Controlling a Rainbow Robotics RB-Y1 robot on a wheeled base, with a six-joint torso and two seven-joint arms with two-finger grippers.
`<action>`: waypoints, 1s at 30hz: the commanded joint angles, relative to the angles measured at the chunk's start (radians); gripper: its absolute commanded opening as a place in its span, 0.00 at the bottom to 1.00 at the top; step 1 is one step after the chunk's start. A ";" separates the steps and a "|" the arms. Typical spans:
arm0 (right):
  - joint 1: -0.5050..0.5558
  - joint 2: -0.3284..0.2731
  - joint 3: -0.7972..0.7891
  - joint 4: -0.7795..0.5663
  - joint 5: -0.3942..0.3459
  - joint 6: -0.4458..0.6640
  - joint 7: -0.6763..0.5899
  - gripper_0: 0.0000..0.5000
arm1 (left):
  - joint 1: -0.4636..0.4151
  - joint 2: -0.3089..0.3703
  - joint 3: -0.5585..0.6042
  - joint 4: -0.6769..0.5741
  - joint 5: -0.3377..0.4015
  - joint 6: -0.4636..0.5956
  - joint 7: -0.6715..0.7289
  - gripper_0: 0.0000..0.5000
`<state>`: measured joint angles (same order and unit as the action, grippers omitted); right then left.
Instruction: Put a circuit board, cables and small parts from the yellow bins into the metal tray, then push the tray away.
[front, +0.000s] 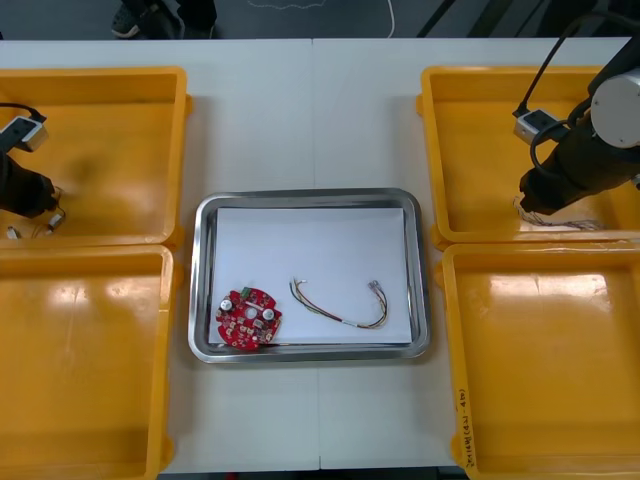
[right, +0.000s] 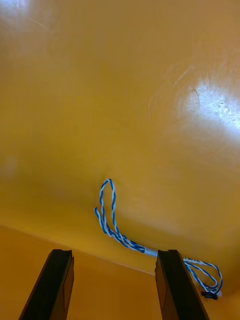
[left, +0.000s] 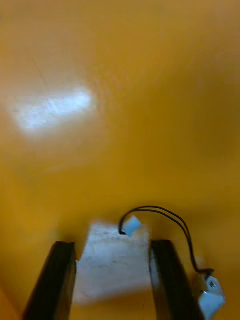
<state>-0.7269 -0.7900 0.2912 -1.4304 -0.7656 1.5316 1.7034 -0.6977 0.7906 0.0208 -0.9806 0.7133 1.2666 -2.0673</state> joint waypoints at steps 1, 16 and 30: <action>0.009 0.031 -0.033 -0.004 0.040 -0.016 0.022 0.95 | -0.046 0.013 -0.027 -0.018 0.009 0.089 0.069 1.00; 0.052 0.081 -0.033 -0.005 0.106 -0.074 0.012 0.95 | -0.049 0.075 -0.025 -0.164 0.006 0.261 0.334 1.00; 0.077 0.091 -0.033 -0.005 0.121 -0.117 0.013 0.95 | 0.017 0.119 -0.027 -0.162 -0.003 0.257 0.354 1.00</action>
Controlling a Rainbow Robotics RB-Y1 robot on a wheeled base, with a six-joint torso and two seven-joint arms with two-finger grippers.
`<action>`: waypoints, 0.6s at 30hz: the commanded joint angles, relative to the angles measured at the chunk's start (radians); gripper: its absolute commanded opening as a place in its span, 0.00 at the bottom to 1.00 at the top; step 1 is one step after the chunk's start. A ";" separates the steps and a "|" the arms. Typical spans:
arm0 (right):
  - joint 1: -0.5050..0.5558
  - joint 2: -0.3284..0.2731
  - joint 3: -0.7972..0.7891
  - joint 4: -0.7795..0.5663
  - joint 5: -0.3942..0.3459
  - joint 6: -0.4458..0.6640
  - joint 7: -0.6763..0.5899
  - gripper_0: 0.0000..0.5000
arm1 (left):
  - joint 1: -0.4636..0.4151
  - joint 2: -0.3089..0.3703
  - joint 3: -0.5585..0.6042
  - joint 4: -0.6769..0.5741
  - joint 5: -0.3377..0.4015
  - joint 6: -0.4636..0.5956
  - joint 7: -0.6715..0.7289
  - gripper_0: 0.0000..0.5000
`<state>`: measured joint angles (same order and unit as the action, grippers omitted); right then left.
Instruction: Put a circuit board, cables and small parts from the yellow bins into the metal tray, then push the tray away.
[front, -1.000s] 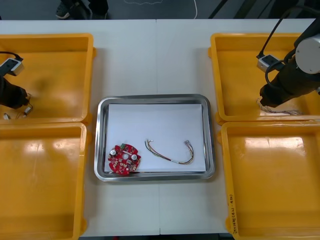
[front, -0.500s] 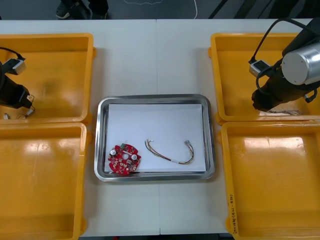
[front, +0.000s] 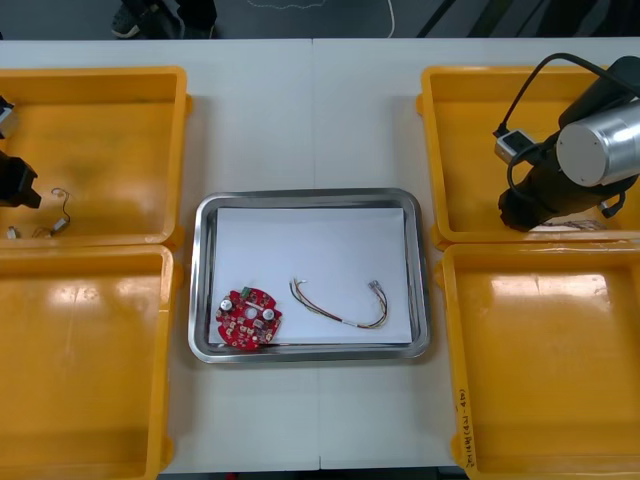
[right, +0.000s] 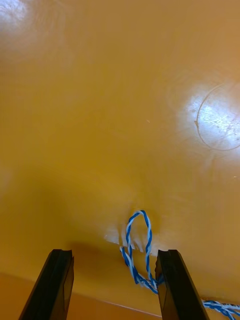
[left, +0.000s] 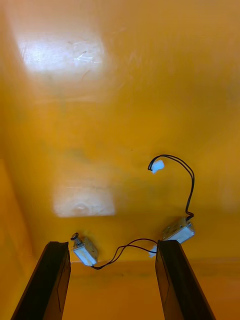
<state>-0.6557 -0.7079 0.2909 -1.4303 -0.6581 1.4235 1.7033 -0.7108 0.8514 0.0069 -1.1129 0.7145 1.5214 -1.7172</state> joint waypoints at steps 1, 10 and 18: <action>0.007 0.008 -0.033 -0.005 0.017 -0.011 0.013 0.95 | 0.039 0.058 -0.013 -0.030 -0.006 -0.003 0.008 1.00; 0.008 0.010 -0.033 -0.004 0.032 -0.009 0.010 0.95 | 0.059 0.057 -0.071 0.019 -0.001 -0.095 0.018 1.00; 0.010 0.010 -0.033 -0.004 0.029 -0.012 0.004 0.95 | 0.059 0.057 -0.099 0.030 0.013 -0.122 0.022 1.00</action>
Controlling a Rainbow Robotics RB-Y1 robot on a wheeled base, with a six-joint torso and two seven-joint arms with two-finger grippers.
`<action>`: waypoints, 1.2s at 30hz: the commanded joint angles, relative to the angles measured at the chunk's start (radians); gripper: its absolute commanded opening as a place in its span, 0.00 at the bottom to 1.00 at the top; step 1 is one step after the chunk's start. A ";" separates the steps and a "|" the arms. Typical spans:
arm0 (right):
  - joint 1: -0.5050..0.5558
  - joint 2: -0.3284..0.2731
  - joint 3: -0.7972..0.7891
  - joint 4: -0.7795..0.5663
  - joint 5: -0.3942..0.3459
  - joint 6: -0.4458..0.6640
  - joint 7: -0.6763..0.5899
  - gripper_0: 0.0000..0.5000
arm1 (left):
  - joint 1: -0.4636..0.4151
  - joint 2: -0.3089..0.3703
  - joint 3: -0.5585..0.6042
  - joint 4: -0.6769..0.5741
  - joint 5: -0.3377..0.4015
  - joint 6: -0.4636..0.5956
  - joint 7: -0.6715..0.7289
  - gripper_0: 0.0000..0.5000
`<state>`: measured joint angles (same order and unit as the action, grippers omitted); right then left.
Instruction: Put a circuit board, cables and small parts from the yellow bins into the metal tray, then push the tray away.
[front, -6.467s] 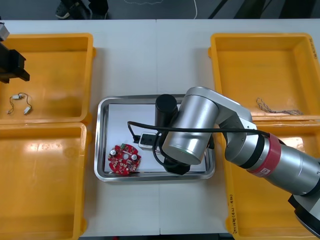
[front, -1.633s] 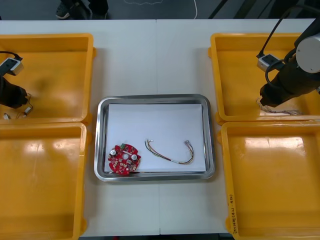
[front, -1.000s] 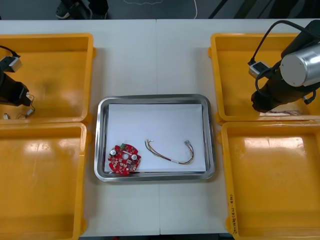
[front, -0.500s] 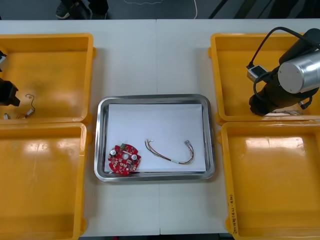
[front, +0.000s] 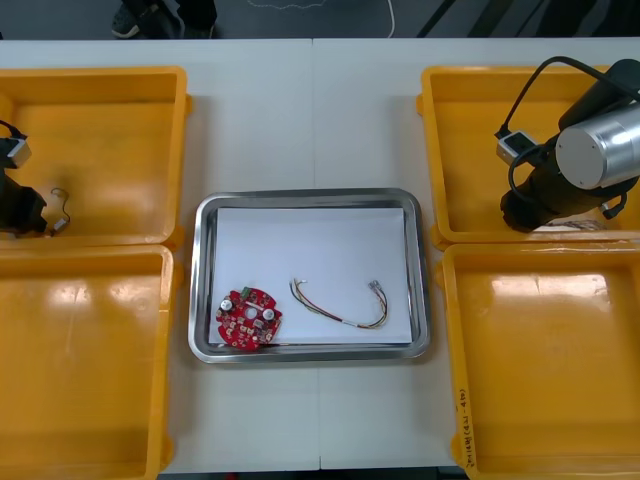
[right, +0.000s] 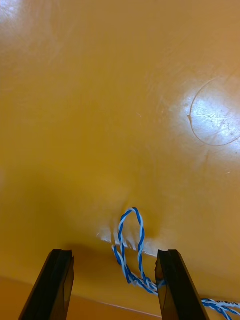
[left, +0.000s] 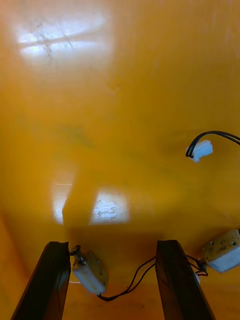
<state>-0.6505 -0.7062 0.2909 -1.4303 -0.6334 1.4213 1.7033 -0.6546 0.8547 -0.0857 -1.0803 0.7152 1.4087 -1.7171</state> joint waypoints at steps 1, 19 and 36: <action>0.005 0.008 -0.033 -0.004 0.003 -0.010 0.002 0.95 | 0.003 0.053 -0.008 -0.001 0.012 -0.010 0.022 1.00; 0.006 0.008 -0.033 -0.002 0.011 -0.012 -0.005 0.14 | 0.003 0.069 0.001 0.020 0.010 -0.010 0.027 1.00; -0.029 0.008 -0.114 -0.010 -0.063 0.042 0.013 0.00 | 0.003 0.053 0.000 0.059 0.012 -0.014 0.027 0.42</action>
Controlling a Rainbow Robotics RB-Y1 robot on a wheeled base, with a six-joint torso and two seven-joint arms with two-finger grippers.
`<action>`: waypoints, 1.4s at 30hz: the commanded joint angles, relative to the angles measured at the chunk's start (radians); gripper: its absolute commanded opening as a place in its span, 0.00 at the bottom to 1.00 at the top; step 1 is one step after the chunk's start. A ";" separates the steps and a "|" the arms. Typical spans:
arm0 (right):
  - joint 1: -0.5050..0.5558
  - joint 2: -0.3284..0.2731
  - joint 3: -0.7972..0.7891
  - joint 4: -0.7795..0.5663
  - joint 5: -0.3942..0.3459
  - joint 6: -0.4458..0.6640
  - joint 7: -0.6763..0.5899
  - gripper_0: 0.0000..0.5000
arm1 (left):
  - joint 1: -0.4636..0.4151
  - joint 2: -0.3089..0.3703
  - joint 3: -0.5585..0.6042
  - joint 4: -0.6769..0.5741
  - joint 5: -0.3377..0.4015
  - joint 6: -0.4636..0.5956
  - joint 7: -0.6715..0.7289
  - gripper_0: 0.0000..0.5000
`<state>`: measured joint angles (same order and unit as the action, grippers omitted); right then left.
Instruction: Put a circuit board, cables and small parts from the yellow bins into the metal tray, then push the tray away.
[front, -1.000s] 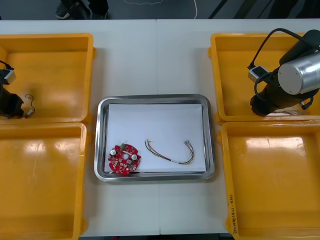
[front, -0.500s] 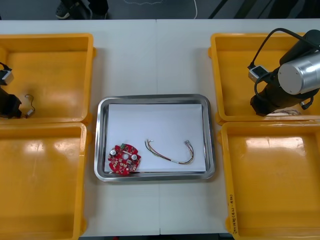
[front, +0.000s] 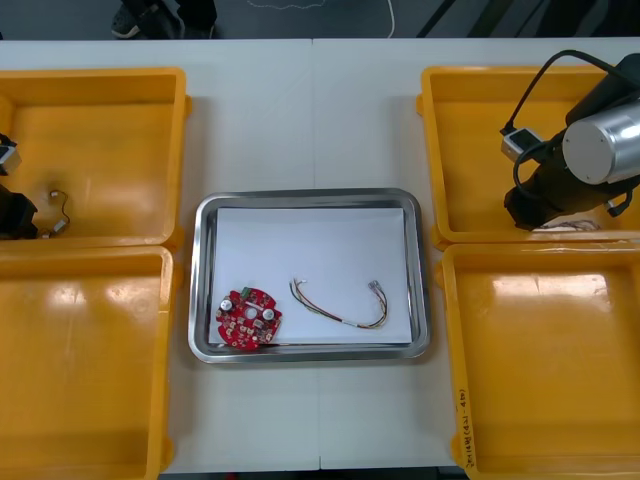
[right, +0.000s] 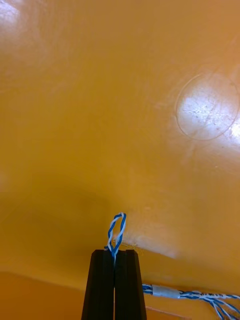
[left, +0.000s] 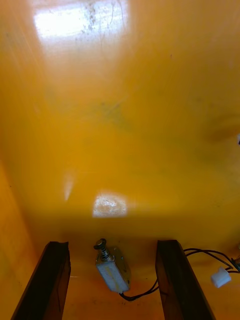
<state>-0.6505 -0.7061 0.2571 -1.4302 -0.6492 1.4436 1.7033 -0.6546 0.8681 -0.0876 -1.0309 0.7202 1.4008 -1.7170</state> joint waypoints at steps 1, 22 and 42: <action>-0.035 0.008 -0.091 -0.013 -0.052 0.023 0.015 0.00 | 0.003 0.038 0.002 0.009 0.008 -0.006 0.027 0.19; -0.147 0.057 -0.098 -0.004 -0.020 -0.083 -0.031 0.00 | -0.059 0.037 0.002 -0.020 0.039 -0.006 0.030 0.00; -0.152 0.154 -0.098 0.143 0.097 -0.226 -0.045 0.00 | -0.203 0.037 0.055 -0.021 0.044 0.149 0.073 0.00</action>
<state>-0.7567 -0.5605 0.1841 -1.2789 -0.5635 1.2300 1.6868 -0.7952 0.8681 -0.0778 -1.0298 0.7572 1.5166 -1.7167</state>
